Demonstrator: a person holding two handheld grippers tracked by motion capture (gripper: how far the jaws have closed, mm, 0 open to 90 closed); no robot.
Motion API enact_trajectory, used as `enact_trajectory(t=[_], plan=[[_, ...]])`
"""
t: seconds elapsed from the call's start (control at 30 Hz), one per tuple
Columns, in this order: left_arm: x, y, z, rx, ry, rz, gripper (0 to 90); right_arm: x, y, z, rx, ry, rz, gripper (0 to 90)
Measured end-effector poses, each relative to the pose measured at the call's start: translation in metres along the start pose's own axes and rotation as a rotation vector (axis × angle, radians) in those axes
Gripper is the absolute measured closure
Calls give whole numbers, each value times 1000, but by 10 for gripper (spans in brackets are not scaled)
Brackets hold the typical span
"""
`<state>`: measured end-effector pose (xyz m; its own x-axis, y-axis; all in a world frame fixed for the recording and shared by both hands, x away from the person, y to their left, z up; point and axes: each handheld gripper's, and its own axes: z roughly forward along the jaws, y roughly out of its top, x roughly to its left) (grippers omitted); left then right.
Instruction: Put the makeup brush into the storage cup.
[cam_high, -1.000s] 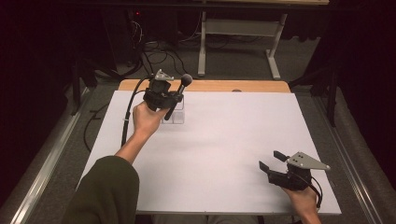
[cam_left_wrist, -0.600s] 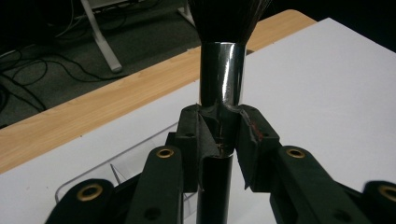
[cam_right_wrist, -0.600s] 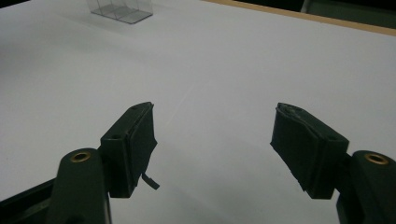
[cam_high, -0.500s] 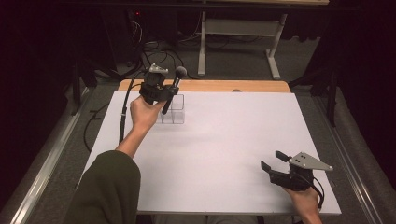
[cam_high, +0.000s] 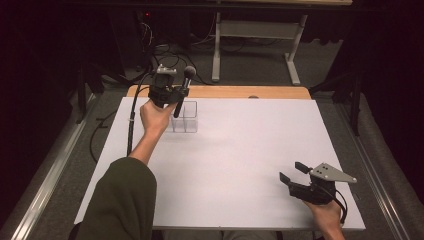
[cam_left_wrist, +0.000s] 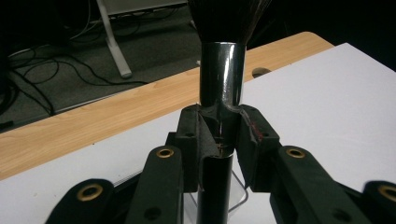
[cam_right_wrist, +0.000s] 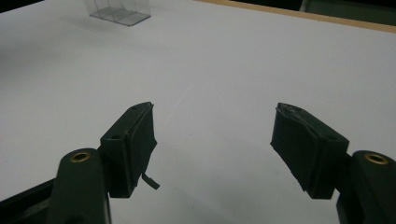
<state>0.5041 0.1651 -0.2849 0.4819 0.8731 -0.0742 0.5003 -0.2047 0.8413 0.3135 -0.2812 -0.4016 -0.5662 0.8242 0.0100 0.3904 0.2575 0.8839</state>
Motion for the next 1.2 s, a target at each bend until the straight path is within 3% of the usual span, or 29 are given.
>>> enact_trajectory(t=[0.3,0.43,0.63,0.83,1.2], plan=[[2,-1,10,0,6,-15,716,-2,0,0,-8,12,11,319],[3,-1,13,-30,11,-35,716,-2,0,-1,-8,10,10,318],[1,-3,21,-26,17,-16,717,-1,0,-1,-6,14,2,318],[7,-3,22,-42,28,-40,717,-2,0,-1,-11,15,8,318],[9,-4,27,-69,51,-47,716,-2,-1,0,-7,13,9,318]])
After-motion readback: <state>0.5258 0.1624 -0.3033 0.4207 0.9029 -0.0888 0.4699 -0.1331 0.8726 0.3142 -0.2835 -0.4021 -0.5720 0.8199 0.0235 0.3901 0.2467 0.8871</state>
